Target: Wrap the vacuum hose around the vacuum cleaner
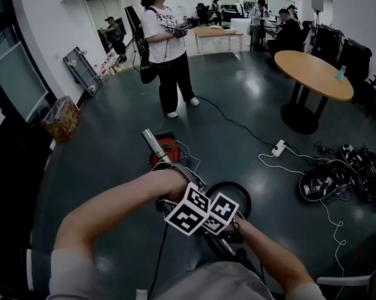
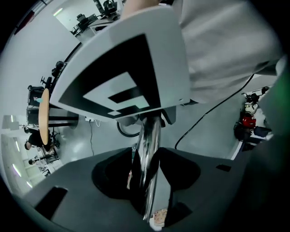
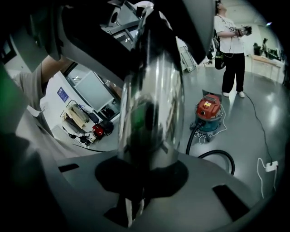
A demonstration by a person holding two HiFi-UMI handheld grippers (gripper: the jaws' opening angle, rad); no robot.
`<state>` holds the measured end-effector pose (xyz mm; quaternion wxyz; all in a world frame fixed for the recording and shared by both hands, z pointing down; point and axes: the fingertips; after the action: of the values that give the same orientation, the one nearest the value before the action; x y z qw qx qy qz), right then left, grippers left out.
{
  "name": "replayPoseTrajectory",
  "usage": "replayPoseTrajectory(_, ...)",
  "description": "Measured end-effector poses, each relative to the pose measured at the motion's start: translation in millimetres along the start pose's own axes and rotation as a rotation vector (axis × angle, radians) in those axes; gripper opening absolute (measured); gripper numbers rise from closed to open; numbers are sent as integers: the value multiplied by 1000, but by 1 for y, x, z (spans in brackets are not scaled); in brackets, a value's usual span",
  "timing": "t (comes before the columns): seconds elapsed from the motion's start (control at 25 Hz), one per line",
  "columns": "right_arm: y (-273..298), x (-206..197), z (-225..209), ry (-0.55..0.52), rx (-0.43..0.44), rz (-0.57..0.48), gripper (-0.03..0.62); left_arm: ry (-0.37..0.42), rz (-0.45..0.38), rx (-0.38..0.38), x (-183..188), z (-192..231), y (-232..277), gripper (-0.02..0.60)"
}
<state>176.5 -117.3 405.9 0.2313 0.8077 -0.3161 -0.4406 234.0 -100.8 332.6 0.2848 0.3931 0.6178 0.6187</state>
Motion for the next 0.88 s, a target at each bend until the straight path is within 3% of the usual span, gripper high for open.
replayPoseTrajectory(0.12,-11,1,-4,-57,37,26,77,-83,-20,-28,0,6,3,195)
replayPoseTrajectory(0.28,-22,-13,-1,-133,93,96,75,-289,-116,-77,8,-1,5,189)
replayPoseTrajectory(0.4,-30,-30,-11,-229,67,159,61,-479,-230,-106,23,-4,10,186)
replayPoseTrajectory(0.48,-34,-41,-21,-290,25,196,54,-572,-286,-87,32,-3,16,184)
replayPoseTrajectory(0.72,-38,-82,-39,-394,-12,318,52,-716,-328,-66,62,0,46,184)
replayPoseTrajectory(0.88,-44,-94,-47,-446,-31,372,52,-707,-195,-55,68,-4,72,184)
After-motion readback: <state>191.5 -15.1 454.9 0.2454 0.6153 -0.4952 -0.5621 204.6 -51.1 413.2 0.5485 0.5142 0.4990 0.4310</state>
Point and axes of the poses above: the fingertips, and each gripper's own axes: y forward along the fingers, z to its left, x out of its top, and after that the axes turned 4 degrees about -z, right-handed
